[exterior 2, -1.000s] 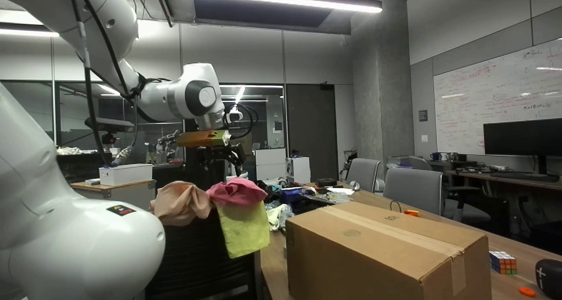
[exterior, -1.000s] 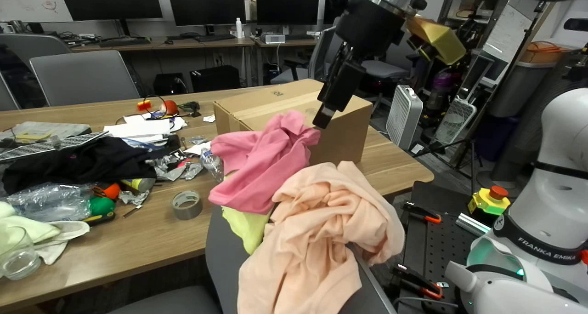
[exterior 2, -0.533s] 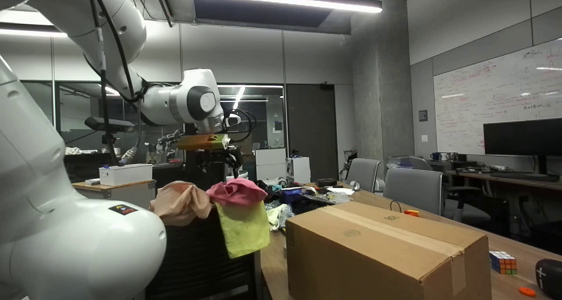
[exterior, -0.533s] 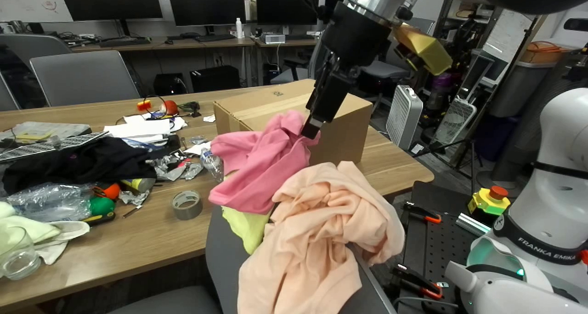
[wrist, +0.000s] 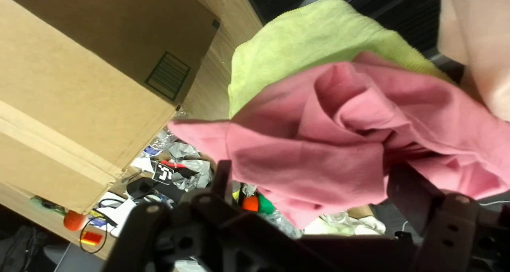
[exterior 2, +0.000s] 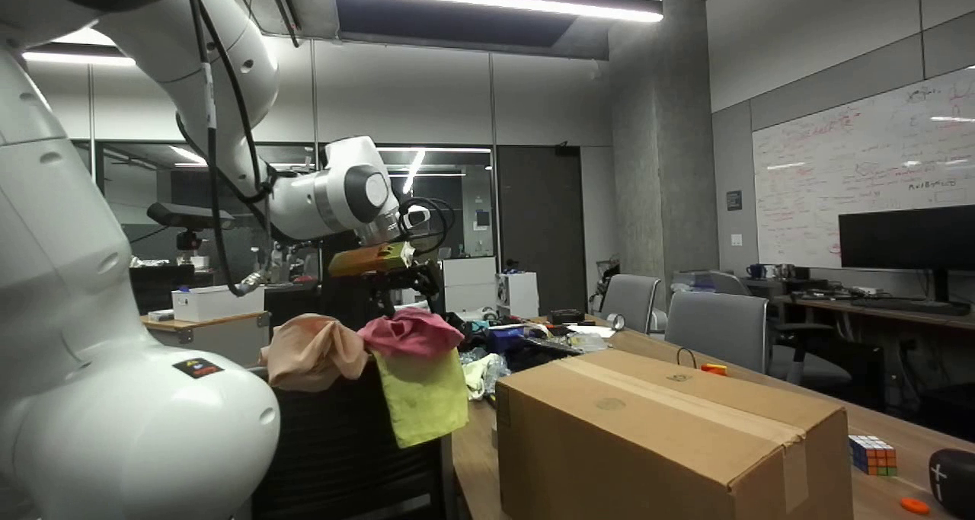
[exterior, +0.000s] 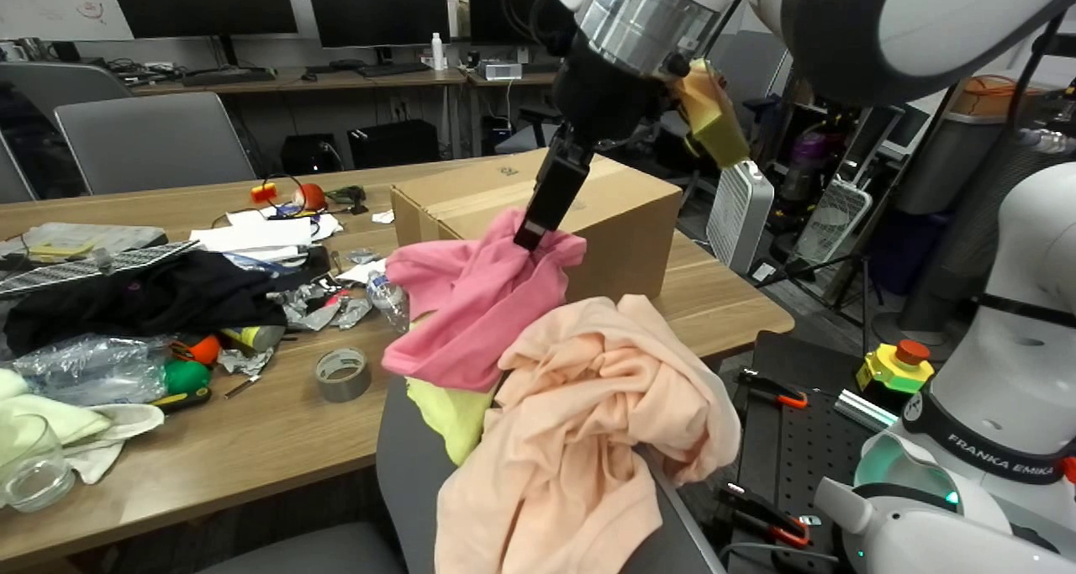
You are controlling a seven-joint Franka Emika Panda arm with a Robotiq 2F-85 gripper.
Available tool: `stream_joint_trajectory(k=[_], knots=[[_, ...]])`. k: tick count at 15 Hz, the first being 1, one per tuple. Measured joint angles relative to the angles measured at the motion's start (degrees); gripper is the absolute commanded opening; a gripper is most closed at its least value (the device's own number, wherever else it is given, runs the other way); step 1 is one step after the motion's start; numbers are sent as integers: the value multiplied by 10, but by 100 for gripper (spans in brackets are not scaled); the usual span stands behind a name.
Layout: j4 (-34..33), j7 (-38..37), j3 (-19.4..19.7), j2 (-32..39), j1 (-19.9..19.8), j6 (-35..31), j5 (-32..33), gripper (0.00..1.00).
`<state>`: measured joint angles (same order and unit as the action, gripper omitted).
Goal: Move the pink and peach shirt and the green towel to the top of the box
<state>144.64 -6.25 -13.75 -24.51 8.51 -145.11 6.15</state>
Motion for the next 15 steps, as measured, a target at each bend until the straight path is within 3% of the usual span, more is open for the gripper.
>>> stream_joint_trajectory(k=[3,4,6,13,15], knots=[[-7,-29,-12,16,-20,-4,34,100],[-9,-36,-13,20,-23,-4,41,75],[-13,-41,-14,26,-24,-3,46,66],[-18,-42,-14,30,-24,-3,46,12],[-19,-42,-15,30,-24,-3,46,0]])
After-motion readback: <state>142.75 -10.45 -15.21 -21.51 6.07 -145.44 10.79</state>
